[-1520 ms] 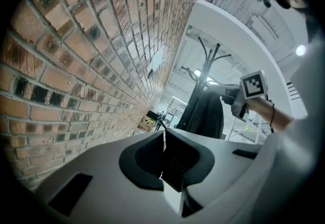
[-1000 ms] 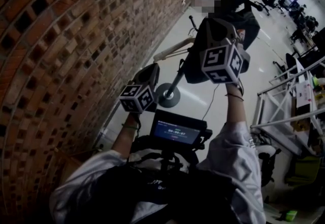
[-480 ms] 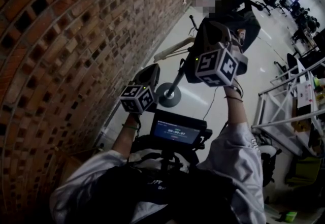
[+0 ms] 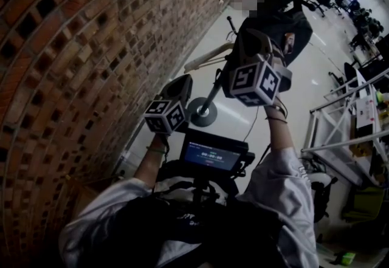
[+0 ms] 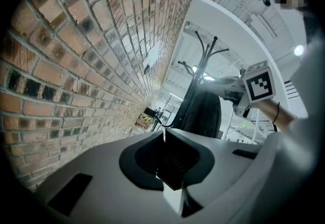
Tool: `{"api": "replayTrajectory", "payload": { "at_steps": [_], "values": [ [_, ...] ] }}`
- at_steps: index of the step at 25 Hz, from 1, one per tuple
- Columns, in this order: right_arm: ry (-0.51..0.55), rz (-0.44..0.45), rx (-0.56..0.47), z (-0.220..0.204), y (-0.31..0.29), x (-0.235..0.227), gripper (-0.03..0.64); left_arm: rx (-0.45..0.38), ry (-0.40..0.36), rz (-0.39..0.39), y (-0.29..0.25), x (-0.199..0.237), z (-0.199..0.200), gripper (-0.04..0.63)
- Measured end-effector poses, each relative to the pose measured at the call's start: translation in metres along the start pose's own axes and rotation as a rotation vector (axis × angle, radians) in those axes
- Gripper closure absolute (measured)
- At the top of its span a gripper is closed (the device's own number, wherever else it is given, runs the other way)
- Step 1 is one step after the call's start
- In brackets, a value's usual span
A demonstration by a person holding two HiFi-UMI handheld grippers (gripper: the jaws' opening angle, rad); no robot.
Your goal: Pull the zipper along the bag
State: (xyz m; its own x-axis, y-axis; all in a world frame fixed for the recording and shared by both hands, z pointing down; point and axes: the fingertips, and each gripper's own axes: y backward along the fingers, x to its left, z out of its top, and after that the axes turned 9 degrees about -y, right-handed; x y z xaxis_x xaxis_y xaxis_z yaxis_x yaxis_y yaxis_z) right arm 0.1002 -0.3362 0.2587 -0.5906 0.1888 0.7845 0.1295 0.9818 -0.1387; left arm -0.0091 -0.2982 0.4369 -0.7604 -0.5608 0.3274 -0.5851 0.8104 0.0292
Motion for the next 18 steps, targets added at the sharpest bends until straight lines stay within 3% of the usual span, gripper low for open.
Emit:
{"api": "replayTrajectory", "payload": {
  "at_steps": [10, 18],
  "values": [
    [0.020, 0.022, 0.018, -0.009, -0.001, 0.027, 0.611, 0.013, -0.004, 0.009, 0.004, 0.002, -0.001, 0.577],
    [-0.047, 0.038, 0.024, -0.017, -0.001, 0.038, 0.611, 0.024, -0.001, 0.028, 0.011, 0.010, -0.004, 0.577]
  ]
}}
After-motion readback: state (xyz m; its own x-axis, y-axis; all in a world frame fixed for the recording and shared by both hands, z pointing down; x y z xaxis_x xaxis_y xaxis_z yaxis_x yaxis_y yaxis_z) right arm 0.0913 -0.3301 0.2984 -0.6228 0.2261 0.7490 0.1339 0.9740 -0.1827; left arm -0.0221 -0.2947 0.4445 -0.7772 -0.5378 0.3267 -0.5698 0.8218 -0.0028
